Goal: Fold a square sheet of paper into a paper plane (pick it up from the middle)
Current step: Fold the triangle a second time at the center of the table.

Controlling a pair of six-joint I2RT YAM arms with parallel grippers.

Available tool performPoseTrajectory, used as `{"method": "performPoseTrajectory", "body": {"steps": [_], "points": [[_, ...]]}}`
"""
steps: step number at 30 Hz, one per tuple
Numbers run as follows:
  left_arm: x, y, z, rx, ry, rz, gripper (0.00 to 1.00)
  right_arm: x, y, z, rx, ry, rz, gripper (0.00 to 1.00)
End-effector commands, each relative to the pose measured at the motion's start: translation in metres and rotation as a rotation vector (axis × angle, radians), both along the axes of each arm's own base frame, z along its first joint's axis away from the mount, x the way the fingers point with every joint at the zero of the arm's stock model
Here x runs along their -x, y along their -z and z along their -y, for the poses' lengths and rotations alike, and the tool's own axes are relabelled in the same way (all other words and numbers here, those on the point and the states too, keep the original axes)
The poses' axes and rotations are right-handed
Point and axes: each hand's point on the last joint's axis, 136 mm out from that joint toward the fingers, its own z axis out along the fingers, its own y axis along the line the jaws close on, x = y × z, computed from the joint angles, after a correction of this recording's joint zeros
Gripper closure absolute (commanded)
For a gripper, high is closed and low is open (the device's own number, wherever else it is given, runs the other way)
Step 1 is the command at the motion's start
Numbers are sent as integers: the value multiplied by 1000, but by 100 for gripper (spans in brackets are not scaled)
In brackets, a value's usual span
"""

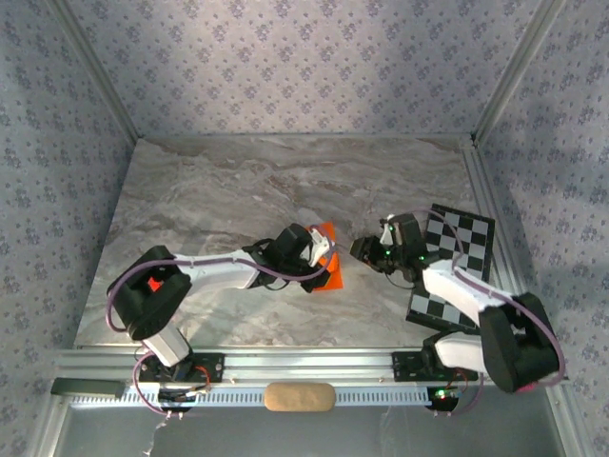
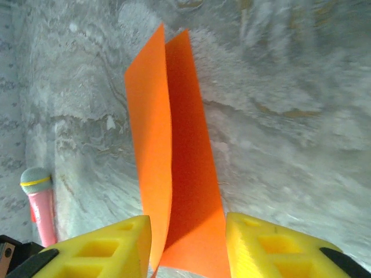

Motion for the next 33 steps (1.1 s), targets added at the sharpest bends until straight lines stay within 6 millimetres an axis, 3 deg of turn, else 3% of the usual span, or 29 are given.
{"method": "performPoseTrajectory", "body": {"steps": [1,9,18,24,33], "points": [[3,-22,23,119,39,-71,100,10,6,18,80,31,18,64],[-3,-18,35,179,-1,-141,100,38,9,-1,-10,-90,-57,79],[-6,-10,28,154,-45,-137,100,46,28,-20,8,-164,-126,96],[-6,-6,24,138,-53,-145,100,43,32,-35,7,-201,-139,97],[-6,-3,20,122,-54,-143,100,41,52,-35,60,-204,-186,97]]}}
